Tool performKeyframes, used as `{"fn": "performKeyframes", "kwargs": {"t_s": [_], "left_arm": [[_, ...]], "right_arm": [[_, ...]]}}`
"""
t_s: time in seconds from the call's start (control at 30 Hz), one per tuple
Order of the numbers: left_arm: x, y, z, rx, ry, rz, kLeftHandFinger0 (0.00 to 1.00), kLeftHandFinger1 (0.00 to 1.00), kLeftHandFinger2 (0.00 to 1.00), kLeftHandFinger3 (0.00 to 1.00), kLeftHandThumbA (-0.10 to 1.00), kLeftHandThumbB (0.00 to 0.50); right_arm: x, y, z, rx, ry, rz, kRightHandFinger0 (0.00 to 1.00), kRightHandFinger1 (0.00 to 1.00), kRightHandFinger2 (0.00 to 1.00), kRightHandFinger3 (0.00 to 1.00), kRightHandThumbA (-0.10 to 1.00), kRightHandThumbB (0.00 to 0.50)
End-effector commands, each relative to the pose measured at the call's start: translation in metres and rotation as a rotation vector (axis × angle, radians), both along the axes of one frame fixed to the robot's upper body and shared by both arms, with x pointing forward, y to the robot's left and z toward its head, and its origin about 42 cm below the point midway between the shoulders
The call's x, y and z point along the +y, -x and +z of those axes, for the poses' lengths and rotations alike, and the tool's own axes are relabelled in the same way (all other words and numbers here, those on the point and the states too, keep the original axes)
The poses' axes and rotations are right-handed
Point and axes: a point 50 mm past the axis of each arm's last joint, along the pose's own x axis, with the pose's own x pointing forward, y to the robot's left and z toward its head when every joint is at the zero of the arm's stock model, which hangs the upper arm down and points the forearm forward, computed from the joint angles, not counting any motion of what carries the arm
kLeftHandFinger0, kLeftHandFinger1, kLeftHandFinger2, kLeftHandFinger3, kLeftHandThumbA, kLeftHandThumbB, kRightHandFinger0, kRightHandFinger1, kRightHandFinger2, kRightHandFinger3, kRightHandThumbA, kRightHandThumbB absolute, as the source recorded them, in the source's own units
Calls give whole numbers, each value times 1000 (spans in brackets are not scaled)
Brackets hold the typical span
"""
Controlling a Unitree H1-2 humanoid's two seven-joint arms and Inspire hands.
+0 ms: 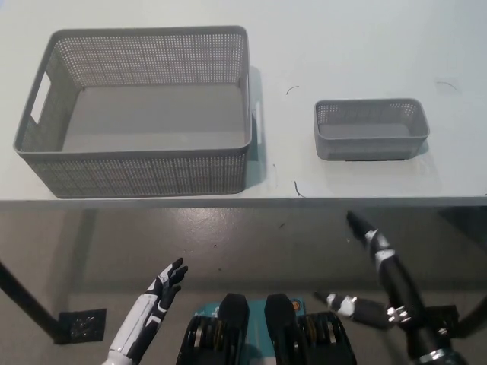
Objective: Use the right hand to pick up a small rectangular container and put it into a bigger container on the left side
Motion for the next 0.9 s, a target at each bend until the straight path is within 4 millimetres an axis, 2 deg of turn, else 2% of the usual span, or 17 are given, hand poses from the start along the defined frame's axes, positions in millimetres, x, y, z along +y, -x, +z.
{"fn": "performKeyframes", "kwargs": {"t_s": [0.0, 0.03, 0.1, 0.17, 0.2, 0.23, 0.27, 0.3, 0.33, 0.37, 0.43, 0.57, 0.63, 0.67, 0.77, 0.83, 0.87], "left_arm": [[5, -11, 20, -92, -3, -18, 1000, 1000, 1000, 1000, 1000, 292], [5, -12, 21, -93, 3, -12, 1000, 1000, 1000, 1000, 1000, 288], [5, -12, 23, -100, 2, -9, 1000, 1000, 1000, 1000, 1000, 284], [6, -12, 25, -112, -2, -11, 1000, 1000, 1000, 1000, 1000, 268], [6, -12, 25, -113, 0, -11, 1000, 1000, 1000, 1000, 1000, 266], [6, -13, 26, -115, 8, -13, 1000, 1000, 1000, 1000, 1000, 265], [7, -14, 28, -119, 8, -11, 1000, 1000, 1000, 1000, 1000, 264], [8, -16, 30, -120, 10, -12, 1000, 1000, 1000, 1000, 1000, 263], [8, -16, 31, -120, 13, -13, 1000, 1000, 1000, 1000, 1000, 261], [8, -16, 30, -110, 13, -15, 1000, 1000, 1000, 1000, 1000, 269], [8, -15, 29, -98, 17, -15, 1000, 1000, 1000, 1000, 1000, 273], [7, -16, 26, -94, 13, -20, 1000, 1000, 1000, 1000, 1000, 275], [6, -16, 26, -94, 8, -22, 1000, 1000, 1000, 1000, 1000, 277], [7, -15, 25, -84, 9, -24, 1000, 1000, 1000, 1000, 1000, 286], [9, -14, 24, -80, -2, -26, 1000, 1000, 1000, 1000, 1000, 290], [10, -15, 23, -82, -11, -25, 1000, 1000, 1000, 1000, 1000, 283], [11, -16, 23, -84, -11, -27, 1000, 1000, 1000, 1000, 1000, 280]], "right_arm": [[-22, -12, 60, -173, 149, -46, 1000, 1000, 1000, 1000, 1000, 328], [-30, -16, 82, -225, 230, -60, 1000, 1000, 1000, 1000, 1000, 330], [-37, -18, 111, -268, 293, -75, 1000, 1000, 1000, 1000, 1000, 362], [-43, -22, 142, -318, 379, -99, 1000, 1000, 1000, 1000, 1000, 373], [-44, -23, 150, -336, 408, -106, 1000, 1000, 1000, 1000, 1000, 365], [-48, -27, 174, -367, 487, -125, 1000, 1000, 1000, 1000, 1000, 376], [-49, -30, 188, -379, 520, -135, 1000, 1000, 1000, 1000, 1000, 373], [-51, -37, 214, -415, 585, -160, 1000, 1000, 1000, 1000, 1000, 367], [-52, -38, 220, -422, 606, -171, 1000, 1000, 1000, 1000, 1000, 321], [-55, -44, 242, -430, 663, -178, 1000, 1000, 1000, 1000, 1000, 354], [-56, -52, 270, -417, 730, -177, 1000, 1000, 1000, 1000, 1000, 371], [-60, -78, 338, -375, 852, -163, 1000, 1000, 1000, 1000, 1000, 369], [-61, -89, 359, -337, 896, -164, 1000, 1000, 1000, 1000, 1000, 371], [-61, -102, 377, -289, 940, -146, 1000, 1000, 1000, 1000, 1000, 362], [-57, -119, 401, -212, 1007, -122, 1000, 1000, 1000, 1000, 1000, 362], [-50, -145, 425, -107, 1097, -93, 1000, 1000, 1000, 1000, 1000, 378], [-49, -149, 430, -85, 1104, -85, 1000, 1000, 1000, 1000, 1000, 379]]}}
